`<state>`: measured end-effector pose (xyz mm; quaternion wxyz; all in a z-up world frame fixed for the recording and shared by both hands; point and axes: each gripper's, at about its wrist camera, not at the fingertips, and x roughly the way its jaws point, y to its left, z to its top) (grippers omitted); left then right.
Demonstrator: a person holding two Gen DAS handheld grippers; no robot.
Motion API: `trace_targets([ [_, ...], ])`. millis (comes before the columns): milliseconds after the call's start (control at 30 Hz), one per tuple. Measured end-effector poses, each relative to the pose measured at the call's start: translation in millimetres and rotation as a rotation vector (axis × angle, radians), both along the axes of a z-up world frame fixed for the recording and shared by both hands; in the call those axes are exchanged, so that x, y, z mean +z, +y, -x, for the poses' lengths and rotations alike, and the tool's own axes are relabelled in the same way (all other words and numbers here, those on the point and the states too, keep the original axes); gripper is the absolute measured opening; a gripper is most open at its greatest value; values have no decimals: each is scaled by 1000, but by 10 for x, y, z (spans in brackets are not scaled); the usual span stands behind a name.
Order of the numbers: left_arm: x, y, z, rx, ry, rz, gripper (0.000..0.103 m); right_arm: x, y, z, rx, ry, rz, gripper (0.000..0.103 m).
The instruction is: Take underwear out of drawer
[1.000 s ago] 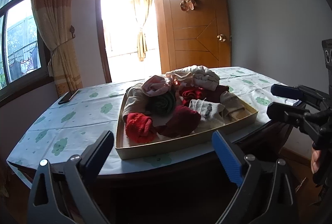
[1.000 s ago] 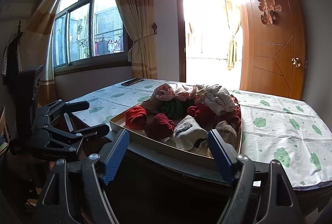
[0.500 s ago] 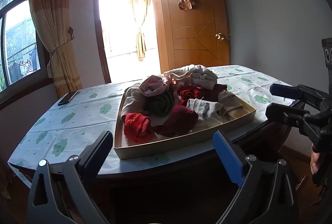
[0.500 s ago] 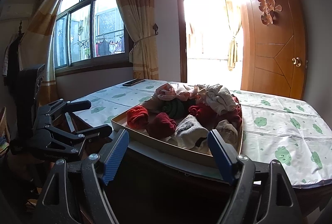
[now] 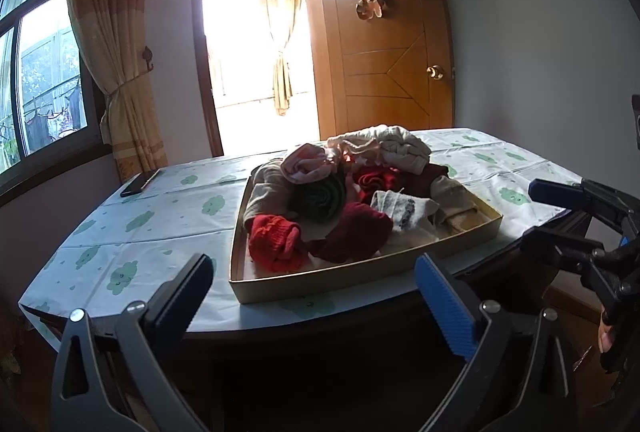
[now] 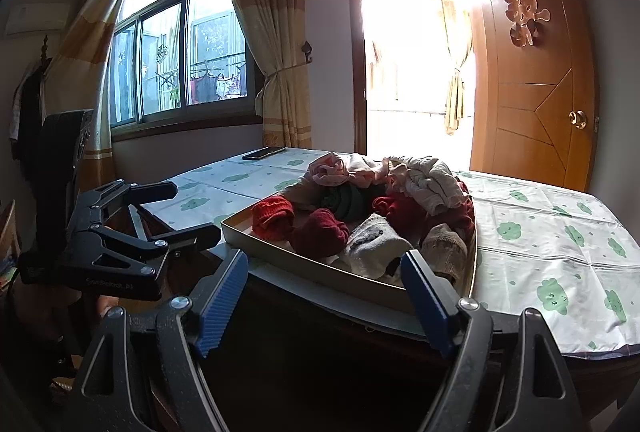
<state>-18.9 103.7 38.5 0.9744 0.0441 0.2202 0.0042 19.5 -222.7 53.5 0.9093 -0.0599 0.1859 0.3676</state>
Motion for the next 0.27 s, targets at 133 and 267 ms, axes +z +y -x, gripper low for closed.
trace_targets([
  [133,2,-20,17,-3,-13,-14,103,-23,-4,3,1,6,3,80],
  [267,6,-37,27,-9,-18,-13,103,-33,1,6,7,8,10,81],
])
